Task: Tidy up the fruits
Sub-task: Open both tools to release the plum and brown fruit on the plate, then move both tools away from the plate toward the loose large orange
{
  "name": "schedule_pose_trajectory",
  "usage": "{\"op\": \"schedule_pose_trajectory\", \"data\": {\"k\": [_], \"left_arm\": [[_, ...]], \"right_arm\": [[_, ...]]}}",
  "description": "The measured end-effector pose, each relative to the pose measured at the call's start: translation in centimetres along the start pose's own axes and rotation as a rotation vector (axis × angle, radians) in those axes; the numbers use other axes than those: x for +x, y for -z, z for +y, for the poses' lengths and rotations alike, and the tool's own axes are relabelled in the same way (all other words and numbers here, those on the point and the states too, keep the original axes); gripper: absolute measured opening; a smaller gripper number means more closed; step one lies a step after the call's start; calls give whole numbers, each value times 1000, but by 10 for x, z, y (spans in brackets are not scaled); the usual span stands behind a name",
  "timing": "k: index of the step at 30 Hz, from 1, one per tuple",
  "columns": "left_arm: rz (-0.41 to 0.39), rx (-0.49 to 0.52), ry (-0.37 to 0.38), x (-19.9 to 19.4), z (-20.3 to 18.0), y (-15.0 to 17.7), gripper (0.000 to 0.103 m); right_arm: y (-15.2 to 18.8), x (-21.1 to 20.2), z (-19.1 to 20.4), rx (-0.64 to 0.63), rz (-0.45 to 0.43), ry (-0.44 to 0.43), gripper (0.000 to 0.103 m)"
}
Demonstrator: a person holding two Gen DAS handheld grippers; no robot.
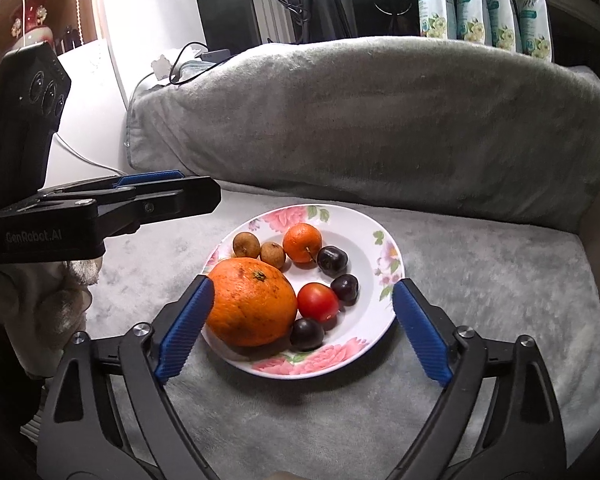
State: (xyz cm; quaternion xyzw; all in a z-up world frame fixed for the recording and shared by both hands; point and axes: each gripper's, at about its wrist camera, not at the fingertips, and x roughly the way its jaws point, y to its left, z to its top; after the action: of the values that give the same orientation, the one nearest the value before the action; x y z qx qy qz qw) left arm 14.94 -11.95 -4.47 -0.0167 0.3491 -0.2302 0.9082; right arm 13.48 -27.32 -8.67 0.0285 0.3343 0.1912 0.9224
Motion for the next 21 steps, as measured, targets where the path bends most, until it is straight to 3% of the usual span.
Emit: {"op": "schedule_pose_trajectory", "data": {"k": [9,21], "left_arm": [[-15,-10,-9,-11,4,1,80],[-74,-42,-25,-44,23,5,80]], "right_arm": [[-3,-5,13,-51,-22,37,103],[-11,-10,30,-45,-23,6,103]]}}
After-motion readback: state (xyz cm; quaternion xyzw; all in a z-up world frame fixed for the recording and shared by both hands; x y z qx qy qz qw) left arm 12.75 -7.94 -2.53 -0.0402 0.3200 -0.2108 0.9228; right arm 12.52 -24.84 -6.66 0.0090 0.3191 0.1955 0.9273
